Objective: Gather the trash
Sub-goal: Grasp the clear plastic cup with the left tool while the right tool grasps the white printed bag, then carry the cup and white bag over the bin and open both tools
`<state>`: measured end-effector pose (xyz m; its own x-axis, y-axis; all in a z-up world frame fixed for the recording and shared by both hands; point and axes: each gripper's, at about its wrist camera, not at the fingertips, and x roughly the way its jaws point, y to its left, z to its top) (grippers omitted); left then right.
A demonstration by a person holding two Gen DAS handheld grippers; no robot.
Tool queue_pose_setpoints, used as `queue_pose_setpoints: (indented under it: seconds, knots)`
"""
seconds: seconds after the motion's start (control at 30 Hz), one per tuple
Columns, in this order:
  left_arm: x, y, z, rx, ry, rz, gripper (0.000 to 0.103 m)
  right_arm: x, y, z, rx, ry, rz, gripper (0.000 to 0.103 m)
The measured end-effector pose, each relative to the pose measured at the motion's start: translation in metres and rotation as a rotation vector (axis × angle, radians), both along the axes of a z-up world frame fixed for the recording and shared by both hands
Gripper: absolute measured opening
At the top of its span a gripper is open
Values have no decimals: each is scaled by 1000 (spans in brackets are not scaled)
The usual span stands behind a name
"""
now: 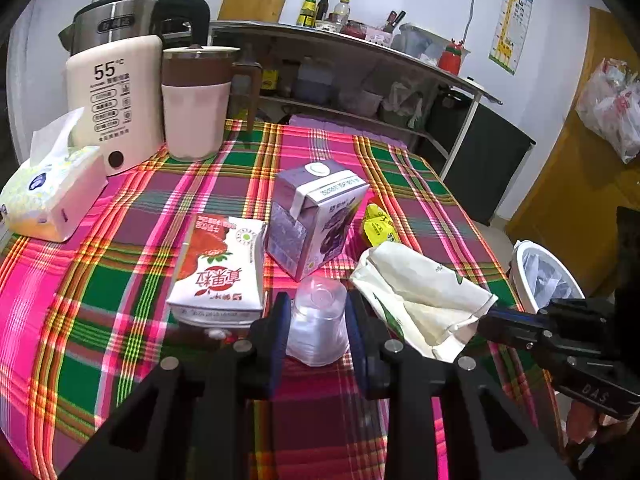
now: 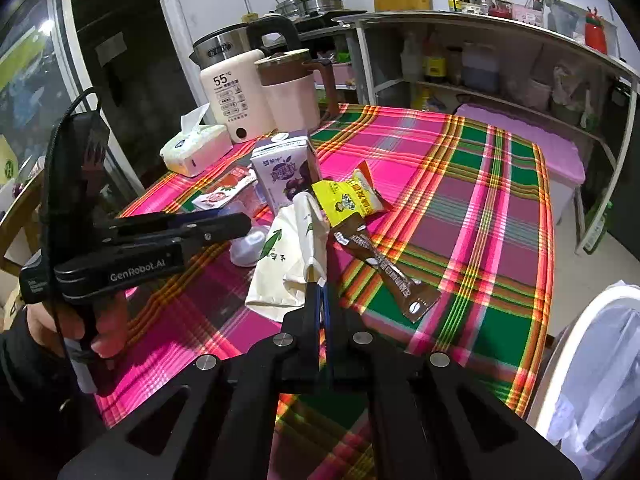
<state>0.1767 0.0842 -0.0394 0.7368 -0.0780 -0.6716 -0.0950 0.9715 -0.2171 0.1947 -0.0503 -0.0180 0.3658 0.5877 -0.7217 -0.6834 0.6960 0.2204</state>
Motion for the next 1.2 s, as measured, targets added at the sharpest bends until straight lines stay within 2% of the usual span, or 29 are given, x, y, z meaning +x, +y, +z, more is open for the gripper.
queue_pose_setpoints:
  seconds: [0.17,0.23,0.3,0.37,0.5,0.67,0.73,0.8,1.2]
  knots:
    - [-10,-1,2,1,-2,-4,29,-10,1,-1,-4,22,20,2]
    - [-13,0,2,-3,-1,-3,29,-13,2,-1,-3,26,21,8]
    - [-15,0,1,-7,-1,1,29,-16,1,1,2,12,13,35]
    - [-17,2,1,-11,0,5,29,-17,2,5,10,-3,5,43]
    - [-19,5,0,-16,5,11,29,-15,12,5,-25,-25,-2,43]
    - [-23,7,-3,-21,7,13,29,-1,24,-9,-37,52,-35,42]
    - [-24,7,-3,-22,8,12,29,0,29,-13,-41,66,-27,27]
    - [-25,6,-3,-22,8,8,29,0,32,-16,-48,72,-32,20]
    - [-35,-14,7,-6,-13,-36,29,-18,6,-1,4,54,-98,17]
